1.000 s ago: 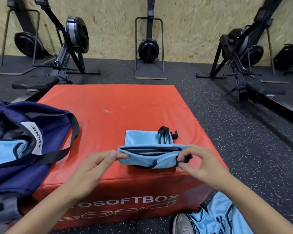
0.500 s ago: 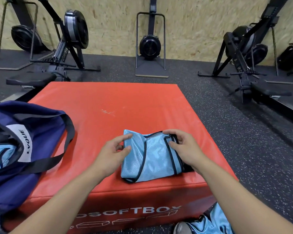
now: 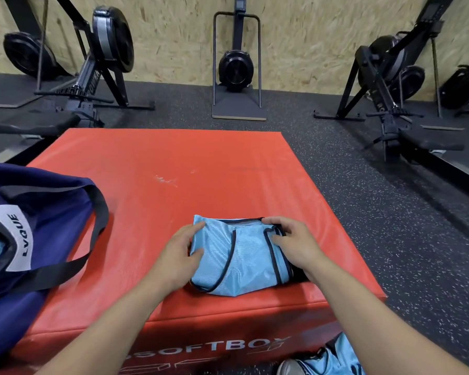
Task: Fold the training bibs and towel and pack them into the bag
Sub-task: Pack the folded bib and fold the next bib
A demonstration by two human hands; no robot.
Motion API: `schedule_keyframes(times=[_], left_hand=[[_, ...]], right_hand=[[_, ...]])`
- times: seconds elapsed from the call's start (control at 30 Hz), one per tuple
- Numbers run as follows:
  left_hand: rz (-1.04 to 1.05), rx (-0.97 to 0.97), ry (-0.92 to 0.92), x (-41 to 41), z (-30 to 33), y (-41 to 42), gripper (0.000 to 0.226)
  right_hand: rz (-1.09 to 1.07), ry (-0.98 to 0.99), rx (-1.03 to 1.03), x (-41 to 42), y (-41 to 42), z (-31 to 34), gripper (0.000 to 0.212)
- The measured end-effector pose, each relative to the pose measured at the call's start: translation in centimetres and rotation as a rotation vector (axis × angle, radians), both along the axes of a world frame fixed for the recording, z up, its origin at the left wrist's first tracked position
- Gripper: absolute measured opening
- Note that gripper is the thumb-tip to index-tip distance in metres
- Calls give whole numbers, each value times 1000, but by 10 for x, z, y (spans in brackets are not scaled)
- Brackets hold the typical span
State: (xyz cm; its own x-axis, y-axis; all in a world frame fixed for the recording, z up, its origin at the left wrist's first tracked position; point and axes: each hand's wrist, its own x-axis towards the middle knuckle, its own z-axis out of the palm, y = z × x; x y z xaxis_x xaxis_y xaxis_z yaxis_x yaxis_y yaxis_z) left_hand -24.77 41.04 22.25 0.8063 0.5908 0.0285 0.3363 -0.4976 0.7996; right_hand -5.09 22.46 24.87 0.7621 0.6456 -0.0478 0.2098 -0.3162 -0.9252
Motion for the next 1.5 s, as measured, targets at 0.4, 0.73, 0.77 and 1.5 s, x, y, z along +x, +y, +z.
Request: schedule_keyframes(times=[0.4,0.73,0.77,1.5], left_hand=[[-311,693,151,38,4,-90,69],[-316,671,244,48,-21,-86,70],[-317,664,253,49,-22,-86,72],[-392,758,165,63,-18,-79,62]], right_hand=[[75,-104,-169,26,18,5,33],[107,278,66,34,13,19,47],[85,310,99,36,12,20,46],[259,-919,-213,-39,18,11,51]])
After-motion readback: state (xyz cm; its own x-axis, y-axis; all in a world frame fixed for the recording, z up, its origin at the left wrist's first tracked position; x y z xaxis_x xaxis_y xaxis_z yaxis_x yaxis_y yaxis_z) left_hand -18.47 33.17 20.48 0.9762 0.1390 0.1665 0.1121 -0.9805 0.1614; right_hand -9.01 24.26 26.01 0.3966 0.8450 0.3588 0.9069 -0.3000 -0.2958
